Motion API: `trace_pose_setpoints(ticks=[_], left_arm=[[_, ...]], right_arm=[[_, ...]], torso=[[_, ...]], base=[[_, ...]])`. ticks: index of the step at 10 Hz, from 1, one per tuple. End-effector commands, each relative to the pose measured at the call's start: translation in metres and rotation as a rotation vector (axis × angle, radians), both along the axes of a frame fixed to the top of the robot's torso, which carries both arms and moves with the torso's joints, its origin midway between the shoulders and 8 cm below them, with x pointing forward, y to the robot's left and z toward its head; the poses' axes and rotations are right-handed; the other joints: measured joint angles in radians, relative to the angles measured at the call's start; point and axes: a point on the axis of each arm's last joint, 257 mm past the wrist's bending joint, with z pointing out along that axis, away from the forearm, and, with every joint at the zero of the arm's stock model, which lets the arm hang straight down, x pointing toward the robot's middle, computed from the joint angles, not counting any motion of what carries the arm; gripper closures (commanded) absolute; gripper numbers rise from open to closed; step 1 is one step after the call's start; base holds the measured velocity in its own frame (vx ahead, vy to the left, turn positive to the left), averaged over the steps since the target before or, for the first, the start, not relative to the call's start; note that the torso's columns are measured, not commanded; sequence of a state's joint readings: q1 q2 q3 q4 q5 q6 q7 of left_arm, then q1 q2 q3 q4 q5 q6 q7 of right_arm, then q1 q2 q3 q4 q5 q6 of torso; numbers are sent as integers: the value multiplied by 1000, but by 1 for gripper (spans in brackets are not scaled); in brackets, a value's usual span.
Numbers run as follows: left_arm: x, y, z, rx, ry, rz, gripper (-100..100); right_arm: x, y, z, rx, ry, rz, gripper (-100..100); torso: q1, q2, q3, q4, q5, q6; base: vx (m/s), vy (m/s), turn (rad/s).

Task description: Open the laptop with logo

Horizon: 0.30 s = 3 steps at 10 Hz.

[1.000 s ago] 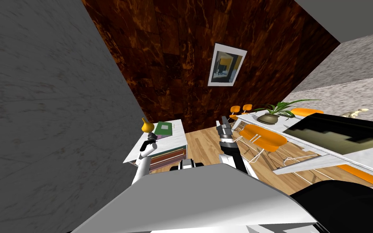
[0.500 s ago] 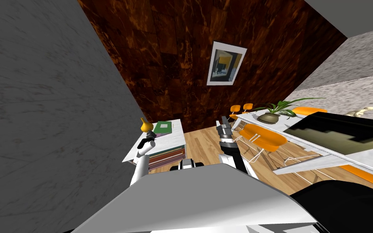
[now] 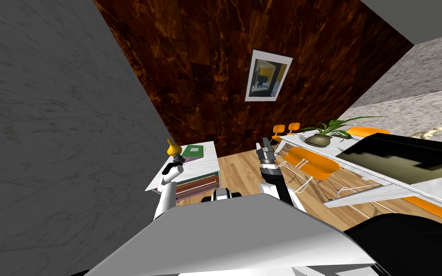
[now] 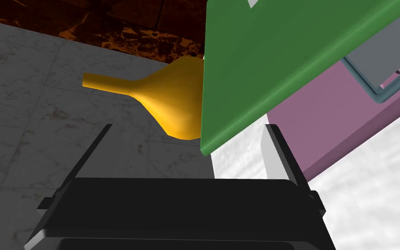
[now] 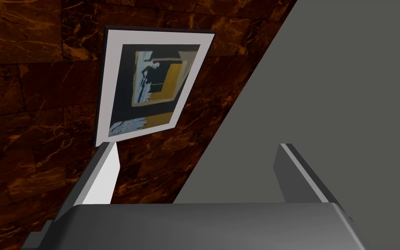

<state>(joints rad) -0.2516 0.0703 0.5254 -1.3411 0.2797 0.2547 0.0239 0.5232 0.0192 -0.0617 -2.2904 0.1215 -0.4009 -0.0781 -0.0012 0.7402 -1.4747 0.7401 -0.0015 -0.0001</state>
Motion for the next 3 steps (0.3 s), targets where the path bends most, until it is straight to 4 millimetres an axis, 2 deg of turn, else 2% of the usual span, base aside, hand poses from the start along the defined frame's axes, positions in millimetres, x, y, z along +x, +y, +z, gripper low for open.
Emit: trace_pose_setpoints(ticks=[1,3], left_arm=[[0,0,0,0,0,0,0],[0,0,0,0,0,0,0]], right_arm=[[0,0,0,0,0,0,0],[0,0,0,0,0,0,0]], torso=[[1,-1,-1,-1,1,0],[1,-2,-1,-2,2,0]], base=[[0,0,0],[0,0,0]])
